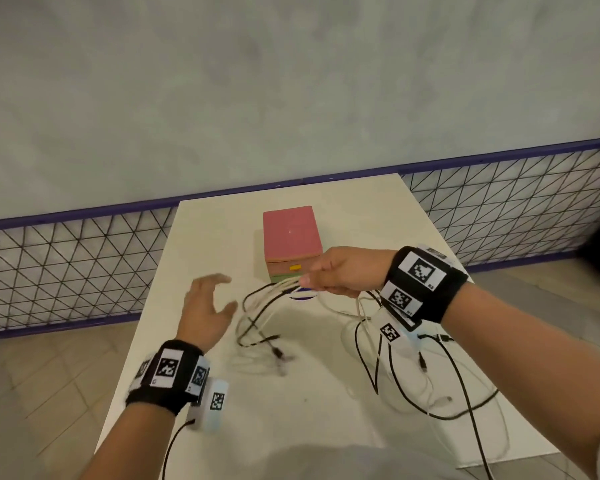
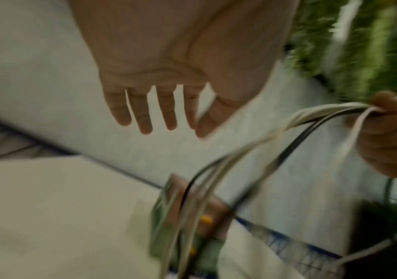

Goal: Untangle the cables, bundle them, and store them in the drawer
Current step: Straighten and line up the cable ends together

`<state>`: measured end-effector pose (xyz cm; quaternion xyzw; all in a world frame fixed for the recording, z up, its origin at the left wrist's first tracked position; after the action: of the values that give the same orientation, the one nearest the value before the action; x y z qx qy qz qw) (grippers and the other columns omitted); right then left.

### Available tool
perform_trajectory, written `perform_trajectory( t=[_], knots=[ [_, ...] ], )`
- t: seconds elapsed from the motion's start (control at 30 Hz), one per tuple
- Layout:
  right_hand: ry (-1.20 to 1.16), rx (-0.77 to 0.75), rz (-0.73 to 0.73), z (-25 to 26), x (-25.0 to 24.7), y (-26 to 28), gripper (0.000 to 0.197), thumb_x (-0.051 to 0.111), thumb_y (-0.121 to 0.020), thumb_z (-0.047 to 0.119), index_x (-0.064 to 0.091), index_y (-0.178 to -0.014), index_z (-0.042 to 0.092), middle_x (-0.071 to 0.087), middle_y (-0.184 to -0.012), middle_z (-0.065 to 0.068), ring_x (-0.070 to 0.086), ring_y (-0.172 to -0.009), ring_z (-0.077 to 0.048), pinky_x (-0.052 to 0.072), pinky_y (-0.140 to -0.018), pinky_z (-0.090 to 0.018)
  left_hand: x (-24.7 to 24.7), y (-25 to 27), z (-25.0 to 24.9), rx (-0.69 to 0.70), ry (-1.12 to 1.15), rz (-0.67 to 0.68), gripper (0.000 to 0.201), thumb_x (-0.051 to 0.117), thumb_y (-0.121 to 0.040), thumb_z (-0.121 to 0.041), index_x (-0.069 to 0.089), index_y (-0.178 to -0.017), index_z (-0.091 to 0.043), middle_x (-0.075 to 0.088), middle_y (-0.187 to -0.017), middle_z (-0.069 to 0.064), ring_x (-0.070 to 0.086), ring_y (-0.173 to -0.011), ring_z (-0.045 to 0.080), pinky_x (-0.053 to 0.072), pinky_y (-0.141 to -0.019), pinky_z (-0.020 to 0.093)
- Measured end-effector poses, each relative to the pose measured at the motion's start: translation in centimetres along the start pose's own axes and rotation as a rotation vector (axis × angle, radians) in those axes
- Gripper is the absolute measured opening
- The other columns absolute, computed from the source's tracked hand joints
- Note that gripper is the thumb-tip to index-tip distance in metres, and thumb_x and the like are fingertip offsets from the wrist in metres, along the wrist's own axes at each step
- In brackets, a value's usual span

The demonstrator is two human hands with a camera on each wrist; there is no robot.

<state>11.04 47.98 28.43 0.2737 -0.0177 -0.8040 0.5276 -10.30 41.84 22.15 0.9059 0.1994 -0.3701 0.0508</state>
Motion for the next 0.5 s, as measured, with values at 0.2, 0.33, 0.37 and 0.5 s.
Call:
perform_trajectory(
  t=[0.2,0.33,0.37,0.5],
  knots=[
    [0.182,-0.056,0.037,1.6,2.5,-1.8,0.029,0.053,-0.089,0.034,0.05,-0.061,0.029,0.052,-0.056,0.0,0.036,-0.048,-0.016,0.034,-0.052,-0.035,3.6,2.9,-15.6,0.223,0.115,0.459,0.035,0.028,-0.099,-0.052,0.06,-0.095,-0.042,0.069,-0.085,-0.016,0.059,-0.074,-0.012,0.044,-0.073,0.014],
    [0.077,-0.13,0.006,1.8,1.7,-0.1,0.006,0.06,-0.088,0.024,0.061,-0.089,0.018,0.056,-0.063,0.003,0.047,-0.048,-0.011,0.046,-0.056,-0.037,3.8,3.1,-17.2,0.303,-0.025,0.536,0.039,0.031,-0.094,-0.06,0.064,-0.074,-0.052,0.069,-0.068,-0.02,0.058,-0.063,-0.01,0.039,-0.068,0.013],
    [0.044,-0.153,-0.035,1.1,0.9,0.6,0.004,0.062,-0.09,0.021,0.064,-0.094,0.022,0.061,-0.07,0.005,0.053,-0.052,-0.011,0.051,-0.06,-0.036,3.0,2.3,-16.8,0.265,0.003,0.512,0.041,0.036,-0.094,-0.059,0.069,-0.073,-0.045,0.064,-0.057,-0.017,0.055,-0.055,-0.005,0.037,-0.063,0.013],
    [-0.127,-0.111,-0.236,-2.7,-2.3,2.8,0.014,0.058,-0.093,0.017,0.07,-0.097,0.011,0.064,-0.08,-0.003,0.062,-0.067,-0.021,0.05,-0.067,-0.036,1.0,1.1,-15.2,0.292,-0.034,0.415,0.05,0.055,-0.092,-0.042,0.055,-0.051,-0.014,0.032,-0.04,-0.008,0.029,-0.04,0.007,0.022,-0.047,0.018]
  ],
)
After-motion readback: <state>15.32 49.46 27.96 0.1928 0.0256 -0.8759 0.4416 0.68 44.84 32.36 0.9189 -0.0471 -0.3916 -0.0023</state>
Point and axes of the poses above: each hand's wrist, its own y-axis away from the middle knuckle, its own x-axis out of the palm, z = x × y, the point moved 9 cm from there along -y, towards the middle knuckle
